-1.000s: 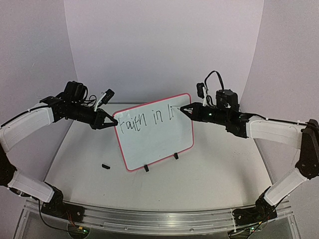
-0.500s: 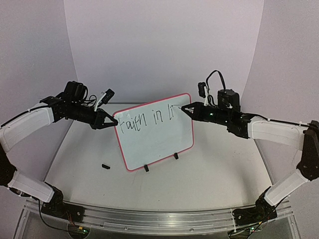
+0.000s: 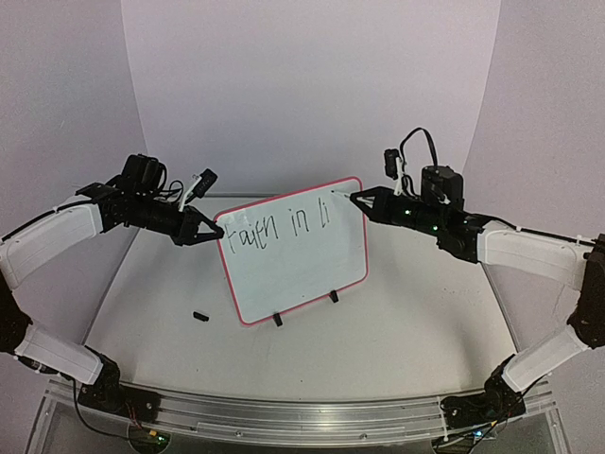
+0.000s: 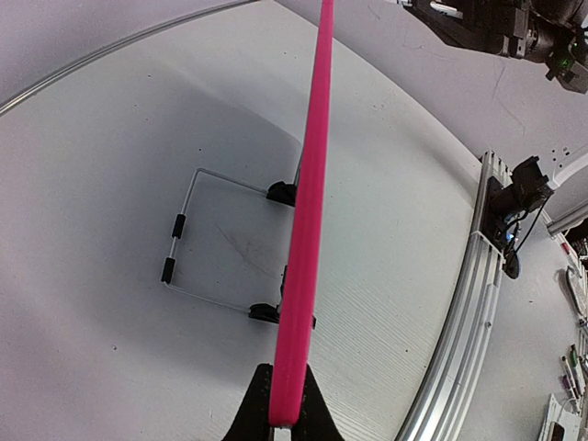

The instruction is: Write a sentence on the whiteboard

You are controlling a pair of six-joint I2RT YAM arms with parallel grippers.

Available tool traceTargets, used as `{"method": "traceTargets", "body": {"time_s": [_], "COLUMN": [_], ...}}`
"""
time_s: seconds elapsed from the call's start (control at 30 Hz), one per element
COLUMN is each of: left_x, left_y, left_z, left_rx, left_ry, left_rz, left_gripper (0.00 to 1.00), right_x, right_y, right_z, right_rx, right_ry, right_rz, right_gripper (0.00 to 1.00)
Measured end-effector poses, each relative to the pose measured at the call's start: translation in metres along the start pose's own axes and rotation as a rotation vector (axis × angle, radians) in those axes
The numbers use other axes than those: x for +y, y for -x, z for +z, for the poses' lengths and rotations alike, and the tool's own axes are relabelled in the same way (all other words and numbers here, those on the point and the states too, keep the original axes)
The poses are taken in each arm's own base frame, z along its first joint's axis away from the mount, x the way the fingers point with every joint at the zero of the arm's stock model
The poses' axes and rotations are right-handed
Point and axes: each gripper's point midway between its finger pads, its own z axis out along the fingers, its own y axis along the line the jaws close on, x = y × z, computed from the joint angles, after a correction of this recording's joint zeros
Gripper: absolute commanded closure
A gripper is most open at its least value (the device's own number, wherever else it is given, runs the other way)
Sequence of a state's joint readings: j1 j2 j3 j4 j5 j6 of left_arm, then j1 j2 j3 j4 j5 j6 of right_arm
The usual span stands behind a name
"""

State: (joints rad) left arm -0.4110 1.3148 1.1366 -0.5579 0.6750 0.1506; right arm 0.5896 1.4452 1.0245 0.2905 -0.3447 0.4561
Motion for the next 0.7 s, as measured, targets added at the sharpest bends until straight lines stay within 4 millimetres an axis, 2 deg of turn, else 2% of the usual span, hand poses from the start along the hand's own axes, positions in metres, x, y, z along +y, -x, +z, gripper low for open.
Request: {"method": "traceTargets", "body": {"time_s": [0.7], "left_x": [0.000], "left_y": [0.000], "left_z": [0.000], "left_rx": [0.000], "left_ry": [0.000], "left_rz": [0.000], "left_gripper": [1.00], "right_x": [-0.019], "right_y": [-0.008], "right_z": [0.009], "right_rx": [0.026], "right_ry": [-0.032], "right_rz": [0.008], "right_gripper": [1.00]}}
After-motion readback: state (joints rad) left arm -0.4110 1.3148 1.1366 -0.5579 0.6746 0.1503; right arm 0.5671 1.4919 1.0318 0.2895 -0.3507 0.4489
